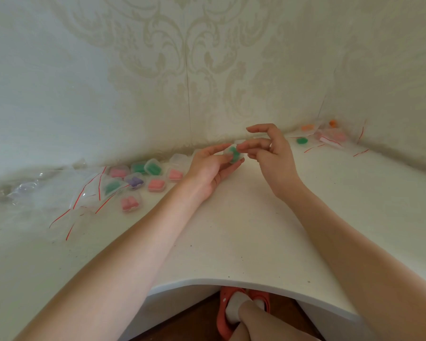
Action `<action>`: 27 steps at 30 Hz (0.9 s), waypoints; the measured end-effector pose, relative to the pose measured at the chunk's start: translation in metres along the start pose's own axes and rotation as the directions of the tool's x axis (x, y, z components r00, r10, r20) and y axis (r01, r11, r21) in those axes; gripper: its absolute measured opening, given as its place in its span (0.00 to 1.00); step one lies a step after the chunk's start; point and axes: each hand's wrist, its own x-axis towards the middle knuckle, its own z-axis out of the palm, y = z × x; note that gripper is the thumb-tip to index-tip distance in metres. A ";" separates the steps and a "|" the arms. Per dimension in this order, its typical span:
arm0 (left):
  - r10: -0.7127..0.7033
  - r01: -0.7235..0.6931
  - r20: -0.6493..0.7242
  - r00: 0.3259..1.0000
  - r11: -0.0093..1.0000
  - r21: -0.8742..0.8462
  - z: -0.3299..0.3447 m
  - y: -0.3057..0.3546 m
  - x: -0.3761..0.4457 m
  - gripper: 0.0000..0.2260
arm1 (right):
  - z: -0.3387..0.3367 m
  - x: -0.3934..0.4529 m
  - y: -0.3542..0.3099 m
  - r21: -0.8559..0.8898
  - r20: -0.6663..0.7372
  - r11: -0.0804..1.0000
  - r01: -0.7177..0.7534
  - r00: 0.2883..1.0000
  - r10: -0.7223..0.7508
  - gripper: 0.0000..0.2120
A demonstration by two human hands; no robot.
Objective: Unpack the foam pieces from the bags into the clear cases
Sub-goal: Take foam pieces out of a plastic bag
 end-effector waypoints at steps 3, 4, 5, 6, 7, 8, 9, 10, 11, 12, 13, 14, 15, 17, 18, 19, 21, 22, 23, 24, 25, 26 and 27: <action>0.073 -0.062 -0.059 0.996 0.984 0.166 -0.001 -0.002 0.003 0.10 | 0.002 0.000 0.000 0.011 0.014 1.000 -0.025 1.000 0.025 0.22; 0.099 -0.079 -0.073 0.992 0.969 0.236 -0.001 -0.002 0.003 0.08 | 0.003 0.000 0.001 0.005 0.018 1.000 -0.031 0.999 0.031 0.22; 0.118 -0.090 -0.083 0.990 0.955 0.284 0.000 -0.003 0.002 0.07 | 0.003 -0.001 0.002 -0.005 0.021 0.999 -0.033 0.999 0.033 0.23; 0.131 -0.094 -0.097 0.987 0.944 0.316 0.001 -0.003 0.002 0.06 | 0.004 -0.001 0.003 -0.018 0.022 0.999 -0.030 0.999 0.030 0.24; 0.145 -0.099 -0.114 0.983 0.936 0.338 0.002 -0.003 0.000 0.06 | 0.004 -0.001 0.004 -0.031 0.019 0.999 -0.022 1.000 0.023 0.25; 0.173 -0.113 -0.129 0.976 0.920 0.375 0.003 -0.002 -0.001 0.06 | 0.004 -0.001 0.005 -0.046 0.012 0.999 -0.012 1.000 0.013 0.26; 0.229 -0.148 -0.137 0.964 0.885 0.442 0.003 -0.001 -0.001 0.05 | 0.004 -0.001 0.007 -0.070 0.004 0.998 -0.001 1.000 0.002 0.26; 0.318 -0.201 -0.131 0.939 0.816 0.542 0.001 0.002 -0.001 0.04 | 0.003 -0.001 0.007 -0.101 0.003 0.995 0.010 1.000 -0.009 0.26; 0.420 -0.255 -0.108 0.901 0.714 0.652 -0.002 0.007 -0.001 0.05 | 0.002 0.000 0.008 -0.137 0.008 0.990 0.020 1.000 -0.019 0.26; 0.521 -0.295 -0.070 0.851 0.584 0.756 -0.007 0.013 -0.001 0.08 | 0.002 0.000 0.008 -0.169 0.018 0.985 0.028 1.000 -0.026 0.26; 0.599 -0.302 -0.027 0.800 0.441 0.845 -0.015 0.022 -0.001 0.10 | 0.001 -0.001 0.008 -0.193 0.029 0.981 0.034 0.999 -0.029 0.25; 0.646 -0.276 0.010 0.764 0.313 0.909 -0.023 0.031 -0.003 0.11 | 0.001 -0.001 0.008 -0.206 0.036 0.978 0.038 0.999 -0.031 0.25; 0.658 -0.229 0.026 0.753 0.224 0.947 -0.034 0.041 -0.004 0.12 | 0.000 -0.001 0.008 -0.211 0.038 0.977 0.041 0.999 -0.034 0.25; 0.606 -0.088 -0.057 0.794 0.207 0.974 -0.056 0.057 -0.008 0.10 | -0.001 -0.001 0.009 -0.212 0.033 0.976 0.041 0.999 -0.035 0.23; 0.560 -0.012 -0.130 0.818 0.242 0.970 -0.066 0.062 -0.012 0.08 | -0.002 -0.001 0.010 -0.214 0.032 0.976 0.038 0.999 -0.032 0.23; 0.518 0.050 -0.187 0.835 0.268 0.962 -0.075 0.066 -0.014 0.07 | -0.002 0.000 0.011 -0.217 0.032 0.976 0.035 0.999 -0.029 0.22; 0.449 0.123 -0.238 0.861 0.269 0.955 -0.084 0.069 -0.018 0.06 | -0.003 0.000 0.012 -0.221 0.033 0.975 0.027 0.999 -0.020 0.22; 0.441 0.141 -0.248 0.863 0.260 0.955 -0.085 0.069 -0.019 0.06 | -0.004 0.001 0.013 -0.222 0.032 0.975 0.022 0.999 -0.015 0.22; 0.453 0.152 -0.252 0.855 0.246 0.957 -0.085 0.068 -0.019 0.07 | -0.004 0.001 0.013 -0.223 0.030 0.975 0.019 0.999 -0.012 0.22; 0.471 0.156 -0.249 0.846 0.228 0.961 -0.084 0.067 -0.018 0.07 | -0.004 0.001 0.014 -0.227 0.029 0.974 0.019 0.999 -0.013 0.22; 0.490 0.165 -0.245 0.837 0.202 0.965 -0.085 0.066 -0.017 0.07 | -0.005 0.001 0.014 -0.234 0.031 0.972 0.021 0.999 -0.014 0.21; 0.508 0.182 -0.242 0.826 0.165 0.969 -0.085 0.065 -0.017 0.08 | -0.005 0.001 0.015 -0.243 0.035 0.970 0.021 0.999 -0.013 0.21; 0.527 0.207 -0.240 0.815 0.122 0.971 -0.086 0.065 -0.016 0.09 | -0.006 0.002 0.017 -0.251 0.040 0.968 0.017 0.999 -0.007 0.21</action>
